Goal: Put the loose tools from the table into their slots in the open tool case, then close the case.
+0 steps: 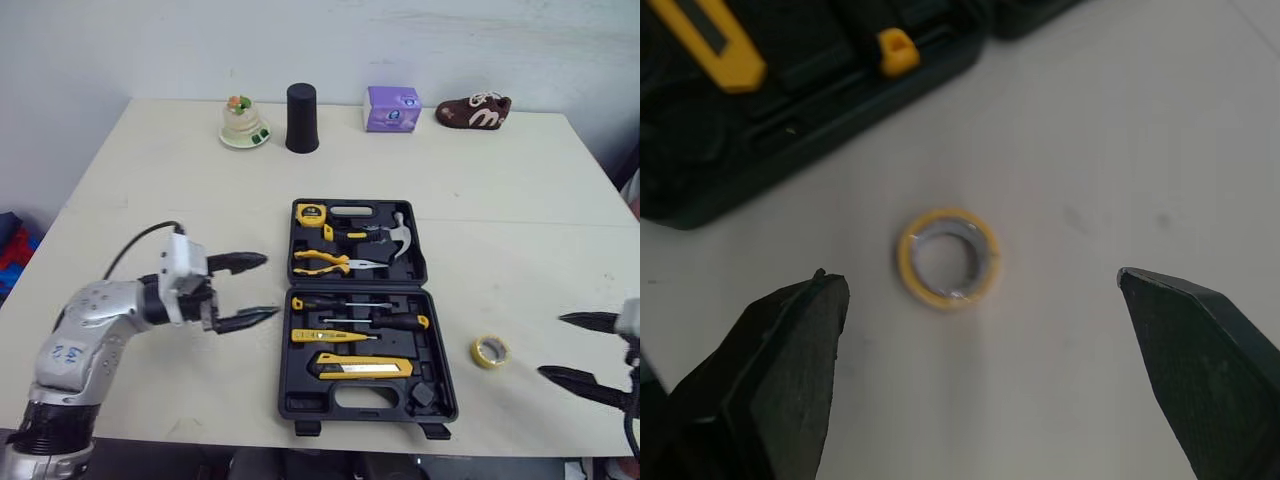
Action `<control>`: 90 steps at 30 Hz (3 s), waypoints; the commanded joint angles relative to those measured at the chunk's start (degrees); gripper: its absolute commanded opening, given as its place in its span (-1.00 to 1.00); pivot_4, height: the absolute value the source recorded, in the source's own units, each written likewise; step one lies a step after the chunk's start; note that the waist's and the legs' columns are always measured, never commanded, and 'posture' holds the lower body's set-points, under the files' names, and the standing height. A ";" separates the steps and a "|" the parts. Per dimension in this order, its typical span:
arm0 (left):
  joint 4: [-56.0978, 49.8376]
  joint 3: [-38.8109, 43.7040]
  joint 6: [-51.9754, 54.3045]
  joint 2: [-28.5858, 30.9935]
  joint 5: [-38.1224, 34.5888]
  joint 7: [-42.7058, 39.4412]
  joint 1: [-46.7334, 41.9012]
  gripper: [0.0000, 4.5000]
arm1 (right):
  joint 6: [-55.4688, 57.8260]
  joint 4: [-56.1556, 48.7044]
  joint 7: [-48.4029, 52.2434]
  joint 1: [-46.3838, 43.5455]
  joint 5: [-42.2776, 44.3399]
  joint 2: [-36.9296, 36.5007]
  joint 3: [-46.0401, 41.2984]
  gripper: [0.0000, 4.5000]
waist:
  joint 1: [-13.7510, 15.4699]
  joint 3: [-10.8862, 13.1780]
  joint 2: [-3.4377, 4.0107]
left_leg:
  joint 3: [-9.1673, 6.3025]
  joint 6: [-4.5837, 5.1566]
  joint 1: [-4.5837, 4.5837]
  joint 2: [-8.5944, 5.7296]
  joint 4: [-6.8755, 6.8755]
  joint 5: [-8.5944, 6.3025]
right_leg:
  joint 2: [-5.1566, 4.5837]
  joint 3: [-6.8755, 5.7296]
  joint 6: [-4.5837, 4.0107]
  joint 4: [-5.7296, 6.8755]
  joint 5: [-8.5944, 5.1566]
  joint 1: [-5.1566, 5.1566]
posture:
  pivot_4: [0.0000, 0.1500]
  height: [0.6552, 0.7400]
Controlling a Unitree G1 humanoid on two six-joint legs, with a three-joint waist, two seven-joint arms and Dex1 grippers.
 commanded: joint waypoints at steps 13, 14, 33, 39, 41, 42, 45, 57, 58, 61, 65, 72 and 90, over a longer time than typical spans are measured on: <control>-7.54 -10.18 -0.53 -4.64 1.85 -2.46 -4.85 0.96 | 2.74 1.40 4.07 -11.66 -11.29 -8.36 20.67 1.00 | 0.78 0.06 -0.09 | 0.04 0.05 -0.12 -0.02 0.25 0.03 | 0.10 0.08 0.14 0.05 -0.08 -0.11 | 1.00 1.00; -7.91 -10.35 -0.32 -4.58 1.96 -2.24 -4.63 0.96 | 2.52 1.95 4.02 -12.50 -11.86 -8.34 21.56 1.00 | 0.82 0.06 -0.09 | 0.03 0.04 -0.12 -0.01 0.25 0.04 | 0.11 0.08 0.13 0.07 -0.09 -0.12 | 1.00 1.00; -10.94 -11.17 0.31 -4.83 2.40 0.32 -2.60 1.00 | -1.74 10.22 0.69 -25.63 -19.65 -5.05 37.90 -0.29 | 1.17 0.07 -0.06 | 0.06 0.08 -0.10 -0.03 0.39 0.07 | 0.05 0.08 0.11 0.22 -0.09 -0.11 | 1.00 1.00; -10.68 -11.19 0.08 -5.56 1.83 0.07 -2.87 1.00 | -5.27 10.67 1.60 -25.44 -20.94 -5.61 36.02 -0.99 | 1.14 0.07 -0.06 | 0.06 0.08 -0.09 -0.02 0.44 0.07 | 0.07 0.08 0.11 0.27 -0.09 -0.11 | 1.00 1.00; -10.53 -10.84 -0.31 -5.35 1.70 -0.76 -2.81 1.00 | -6.20 9.69 4.30 -26.22 -19.15 -6.84 32.93 -0.99 | 1.12 0.10 0.00 | 0.08 0.08 -0.09 -0.02 0.49 0.07 | 0.07 0.09 0.12 0.34 -0.09 -0.13 | 1.00 1.00; -10.46 -10.71 -0.54 -5.09 1.70 -1.29 -2.65 1.00 | -6.66 8.84 6.26 -26.37 -17.87 -7.18 31.39 -0.99 | 1.12 0.13 0.05 | 0.08 0.08 -0.09 -0.02 0.53 0.07 | 0.07 0.10 0.12 0.39 -0.09 -0.13 | 1.00 1.00; -10.19 -10.60 -2.48 -4.35 2.57 -3.20 -1.90 1.00 | -7.50 4.59 11.64 -26.18 -13.83 -7.38 27.28 -0.99 | 1.14 0.22 0.19 | 0.07 0.09 -0.07 0.00 0.60 0.08 | 0.09 0.09 0.12 0.46 -0.09 -0.11 | 1.00 1.00; -11.32 -12.27 -5.19 -4.16 4.37 -4.05 0.76 1.00 | 3.23 -8.72 9.43 -37.94 -6.94 -4.60 45.42 -0.99 | 1.13 0.26 0.23 | 0.04 0.16 -0.08 0.02 0.59 0.04 | -0.22 0.08 0.09 0.43 -0.10 -0.11 | 1.00 1.00; -11.35 -12.24 -5.20 -3.95 4.55 -3.97 0.88 1.00 | 4.14 -8.36 8.75 -38.80 -7.19 -4.17 46.80 -0.99 | 1.13 0.26 0.23 | 0.04 0.16 -0.10 0.01 0.59 0.04 | -0.32 0.07 0.09 0.44 -0.10 -0.14 | 1.00 1.00; -10.95 -11.74 -5.11 -3.34 4.93 -3.65 1.00 1.00 | 5.85 -7.68 8.11 -40.49 -8.66 -3.94 50.83 -0.99 | 1.15 0.26 0.23 | 0.05 0.16 -0.14 -0.01 0.60 0.04 | -0.41 0.04 0.06 0.48 -0.12 -0.22 | 1.00 1.00; -10.04 -10.95 -5.82 -2.39 5.71 -3.60 1.03 1.00 | 7.23 -7.44 7.89 -40.87 -10.49 -4.87 54.03 -0.99 | 1.17 0.26 0.24 | 0.06 0.16 -0.55 0.00 0.71 0.05 | -0.39 0.03 0.05 0.57 -0.12 -0.64 | 1.00 1.00; -10.03 -10.98 -6.39 -2.43 6.51 -3.15 1.43 1.00 | 6.49 -6.40 8.00 -41.59 -13.48 -5.28 56.44 -0.99 | 1.17 0.26 0.23 | 0.06 0.19 -0.75 0.03 1.04 0.04 | -0.04 0.06 0.08 0.78 -0.11 -0.79 | 1.00 1.00; -8.10 -9.41 -4.90 -2.20 5.17 -3.72 0.13 1.00 | 6.32 -5.00 15.89 -28.52 5.24 -0.27 30.61 0.22 | 1.30 0.18 -0.02 | -0.01 0.25 -0.72 0.05 1.10 0.07 | 0.02 0.05 0.06 1.01 -0.11 -0.77 | 1.00 1.00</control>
